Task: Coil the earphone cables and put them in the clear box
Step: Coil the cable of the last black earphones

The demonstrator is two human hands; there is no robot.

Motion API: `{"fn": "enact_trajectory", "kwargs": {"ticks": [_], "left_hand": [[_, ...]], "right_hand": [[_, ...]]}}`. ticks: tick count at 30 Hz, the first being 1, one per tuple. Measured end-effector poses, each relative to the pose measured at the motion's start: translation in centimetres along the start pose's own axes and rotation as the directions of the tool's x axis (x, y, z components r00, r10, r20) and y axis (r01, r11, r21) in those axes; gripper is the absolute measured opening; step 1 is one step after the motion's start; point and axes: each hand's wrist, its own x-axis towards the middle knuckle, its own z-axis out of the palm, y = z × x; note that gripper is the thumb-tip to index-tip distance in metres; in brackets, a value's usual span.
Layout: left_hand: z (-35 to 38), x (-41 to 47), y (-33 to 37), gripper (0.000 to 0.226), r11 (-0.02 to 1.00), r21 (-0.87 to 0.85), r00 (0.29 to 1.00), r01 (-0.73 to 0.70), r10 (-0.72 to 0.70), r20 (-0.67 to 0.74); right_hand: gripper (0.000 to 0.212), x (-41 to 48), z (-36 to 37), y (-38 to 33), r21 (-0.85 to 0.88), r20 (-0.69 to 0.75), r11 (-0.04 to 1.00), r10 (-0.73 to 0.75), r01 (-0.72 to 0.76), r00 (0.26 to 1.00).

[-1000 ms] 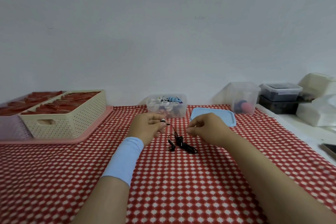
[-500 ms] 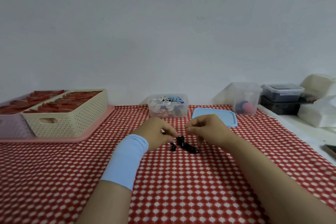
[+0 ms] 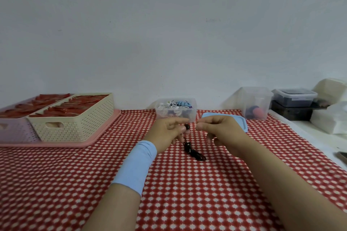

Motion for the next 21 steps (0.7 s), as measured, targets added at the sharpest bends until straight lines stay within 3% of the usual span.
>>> {"fn": "enact_trajectory", "kwargs": {"ticks": [3, 9, 21], "left_hand": [[0.8, -0.1, 0.0, 0.024, 0.979, -0.199, 0.999, 0.039, -0.041, -0.006], [1.6, 0.0, 0.1, 0.018, 0.948, -0.309, 0.997, 0.078, -0.081, 0.004], [2.3, -0.2, 0.2, 0.017, 0.897, -0.436, 0.994, 0.074, -0.100, -0.036]], "right_hand": [[0.008, 0.2, -0.1, 0.0, 0.128, 0.052, 0.991, 0.041, -0.047, 0.998], [0.026, 0.3, -0.3, -0.1, 0.250, 0.139, 0.963, 0.071, -0.105, 0.988], [0.017, -0.1, 0.0, -0.1, 0.170, 0.175, 0.985, 0.001, -0.031, 0.984]]}}
